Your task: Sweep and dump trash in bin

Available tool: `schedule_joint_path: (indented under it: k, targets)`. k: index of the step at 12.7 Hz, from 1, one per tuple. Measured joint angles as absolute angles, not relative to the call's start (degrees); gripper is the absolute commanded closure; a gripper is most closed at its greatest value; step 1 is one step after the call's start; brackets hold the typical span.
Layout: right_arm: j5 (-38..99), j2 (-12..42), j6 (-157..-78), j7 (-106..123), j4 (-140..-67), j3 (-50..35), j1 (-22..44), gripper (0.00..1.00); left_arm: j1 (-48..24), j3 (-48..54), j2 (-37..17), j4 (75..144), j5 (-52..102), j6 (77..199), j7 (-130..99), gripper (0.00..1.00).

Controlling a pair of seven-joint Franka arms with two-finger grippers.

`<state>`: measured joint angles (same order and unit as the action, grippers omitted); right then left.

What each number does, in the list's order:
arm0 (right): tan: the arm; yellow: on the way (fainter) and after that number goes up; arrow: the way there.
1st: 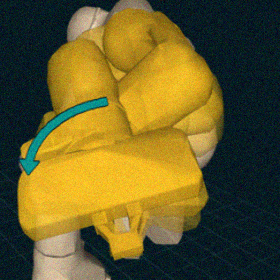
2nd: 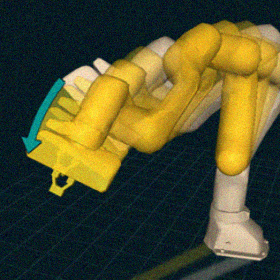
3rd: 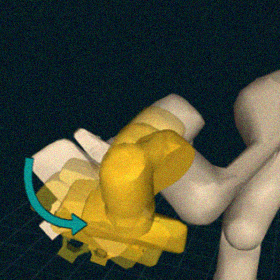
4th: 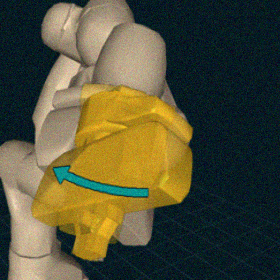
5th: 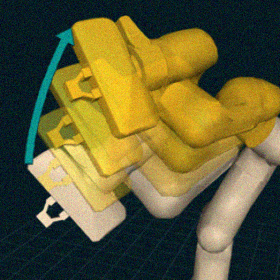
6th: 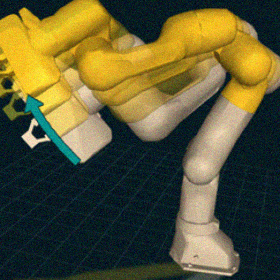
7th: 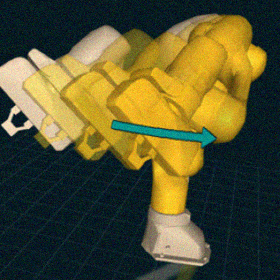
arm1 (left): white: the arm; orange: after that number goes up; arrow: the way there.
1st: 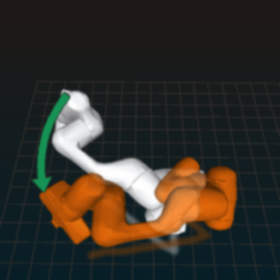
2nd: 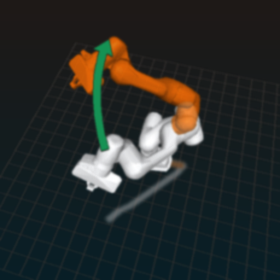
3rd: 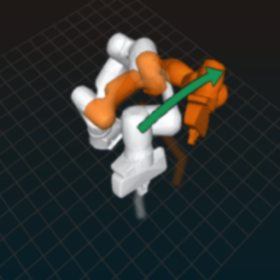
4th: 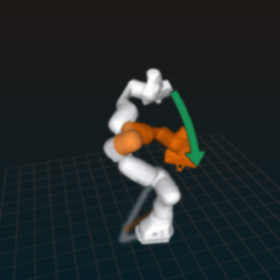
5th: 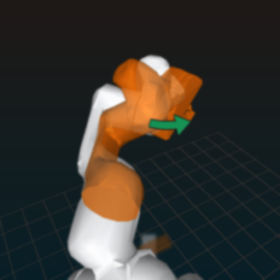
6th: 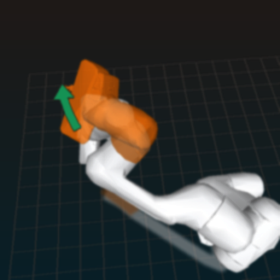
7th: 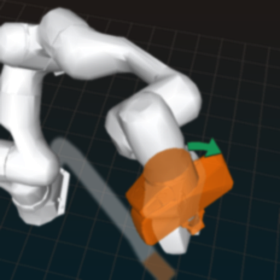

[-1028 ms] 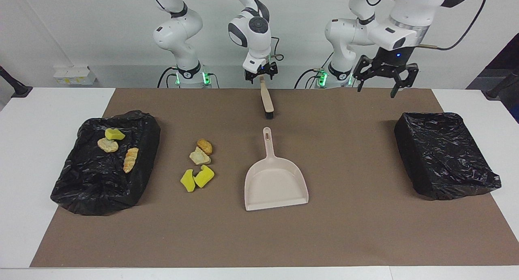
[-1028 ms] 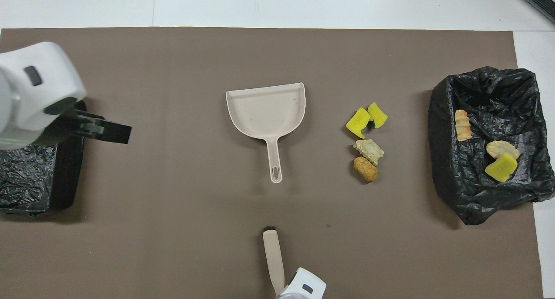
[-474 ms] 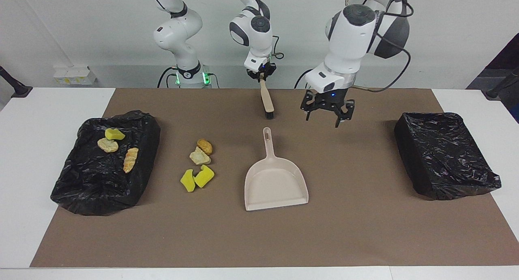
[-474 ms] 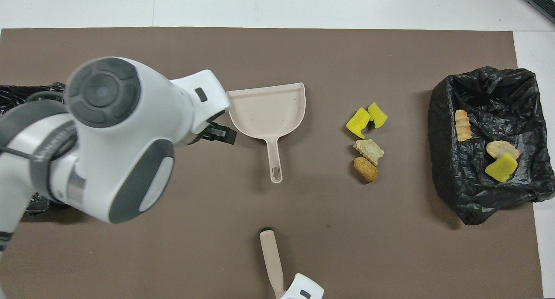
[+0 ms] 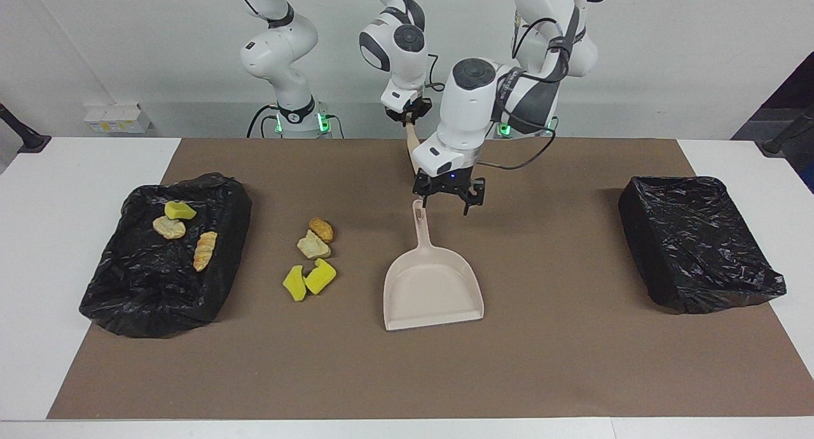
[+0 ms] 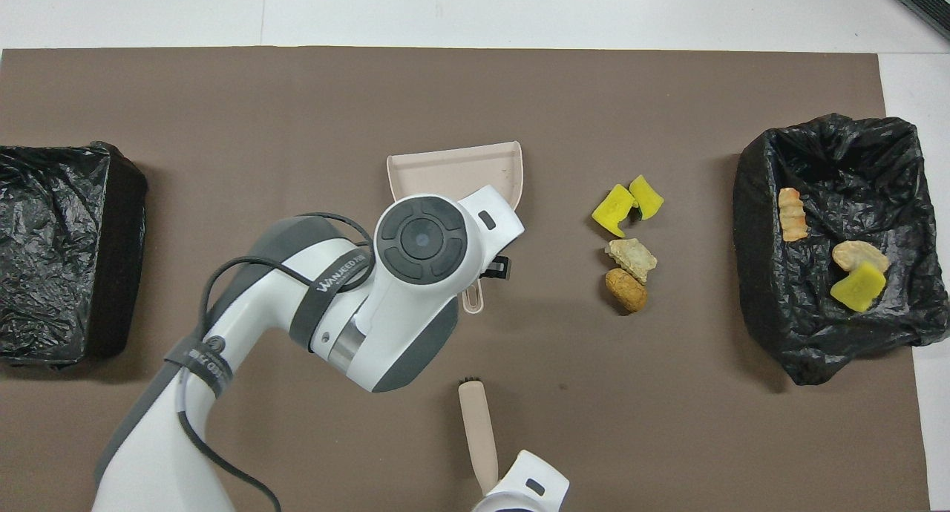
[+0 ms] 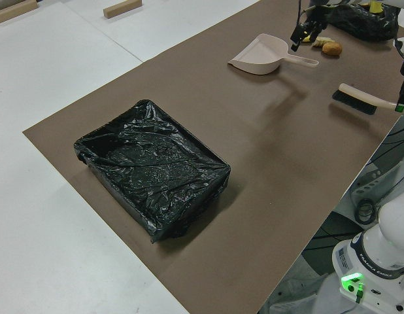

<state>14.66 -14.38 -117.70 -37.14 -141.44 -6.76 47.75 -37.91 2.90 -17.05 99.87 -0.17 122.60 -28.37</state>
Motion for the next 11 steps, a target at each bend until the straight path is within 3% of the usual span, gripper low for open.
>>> schedule_joint_path:
  k: [5,9,11]
  targets:
    - [4.21,-16.65,-114.87,-37.69,-141.37,-6.43,35.34,1.00,-38.58,2.75,-20.50,101.29,-0.17,125.80,-30.68,0.00]
    - [-0.54,-16.65,-113.61,-30.82,-137.27,-6.23,20.61,1.00,-38.65,2.75,-21.75,101.33,-0.17,126.19,-31.73,0.39]
    - [-2.22,-16.13,-111.65,-24.51,-133.46,-6.23,12.88,1.00,-38.65,2.75,-21.92,101.33,-0.17,126.21,-31.79,0.74]
